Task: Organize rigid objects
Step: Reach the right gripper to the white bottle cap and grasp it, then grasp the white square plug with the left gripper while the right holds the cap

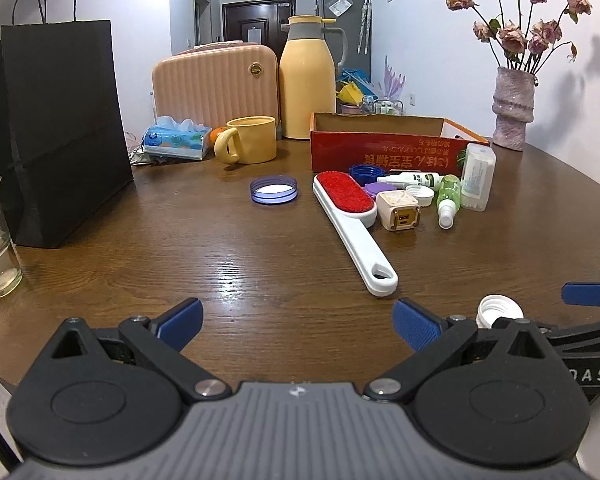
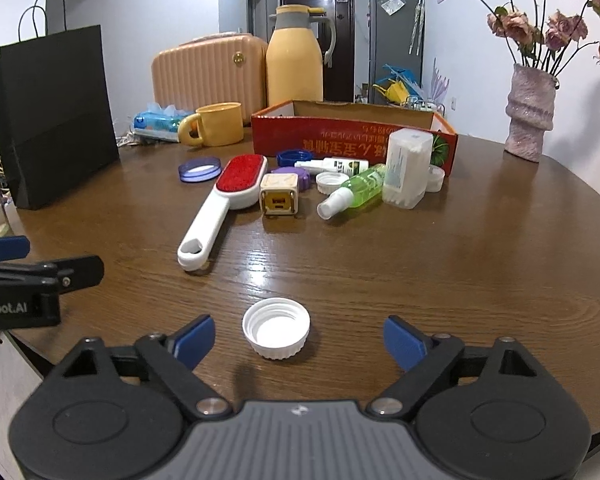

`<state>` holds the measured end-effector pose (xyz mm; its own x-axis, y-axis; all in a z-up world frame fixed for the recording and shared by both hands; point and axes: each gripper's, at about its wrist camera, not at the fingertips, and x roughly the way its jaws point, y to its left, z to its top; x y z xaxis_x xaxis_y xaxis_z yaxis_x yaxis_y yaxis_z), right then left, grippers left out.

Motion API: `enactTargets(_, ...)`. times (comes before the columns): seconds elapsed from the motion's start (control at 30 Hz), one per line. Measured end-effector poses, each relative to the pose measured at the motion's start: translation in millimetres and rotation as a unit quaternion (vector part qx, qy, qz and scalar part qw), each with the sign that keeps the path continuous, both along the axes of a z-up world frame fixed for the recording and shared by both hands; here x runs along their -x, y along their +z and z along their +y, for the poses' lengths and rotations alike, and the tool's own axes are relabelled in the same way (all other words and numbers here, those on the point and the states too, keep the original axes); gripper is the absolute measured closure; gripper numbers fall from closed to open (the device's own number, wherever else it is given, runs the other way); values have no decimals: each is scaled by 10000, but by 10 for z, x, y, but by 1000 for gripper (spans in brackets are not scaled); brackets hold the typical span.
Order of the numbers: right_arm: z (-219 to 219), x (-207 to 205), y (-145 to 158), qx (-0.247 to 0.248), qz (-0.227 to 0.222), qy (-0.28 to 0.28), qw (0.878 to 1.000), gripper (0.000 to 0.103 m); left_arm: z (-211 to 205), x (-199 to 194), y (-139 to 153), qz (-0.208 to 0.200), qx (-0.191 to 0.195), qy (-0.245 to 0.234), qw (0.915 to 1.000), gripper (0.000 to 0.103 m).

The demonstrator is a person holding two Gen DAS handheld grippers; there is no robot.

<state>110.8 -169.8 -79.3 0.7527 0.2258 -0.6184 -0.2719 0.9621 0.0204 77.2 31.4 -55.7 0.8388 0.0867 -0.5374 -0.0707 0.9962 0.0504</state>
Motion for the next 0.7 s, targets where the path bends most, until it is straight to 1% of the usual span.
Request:
enactTargets(0.1,16,-70,-54,50,68,-21,10000,22,-6,-56,-48,79,5,3,10000,0)
enactTargets(0.2,17,-129,-97,10,153,8,9999,31,-8,-108,-82,137,79,-7,9999,0)
enactTargets(0.27,20,-154,-119,-13,189,49,9998,40,-18,-141,-92,166,95,-23,9998,0)
enactTargets(0.3,22,-165,-128,-25,204,66,9998,43,-26,-157,-99,177,97,-37,9998,0)
enactTargets(0.37,31,-175,-131,16,157,86,9998,53,-38,-189,-113,202,101,-52,9997,0)
enactTargets(0.4,30,-180,-132,13,144,107,9998,57,-42,-208,-119,219,105,-58,9997,0)
enactTargets(0.43,29,-191,-133,-4,128,136,9998,64,-44,-226,-126,234,109,-61,9996,0)
enactTargets(0.57,-17,-227,-131,-118,84,174,9997,64,-59,-284,-148,279,106,-58,9995,0)
enactTargets(0.7,-67,-279,-102,-176,-64,115,9998,64,-71,-358,-147,309,98,-42,9995,0)
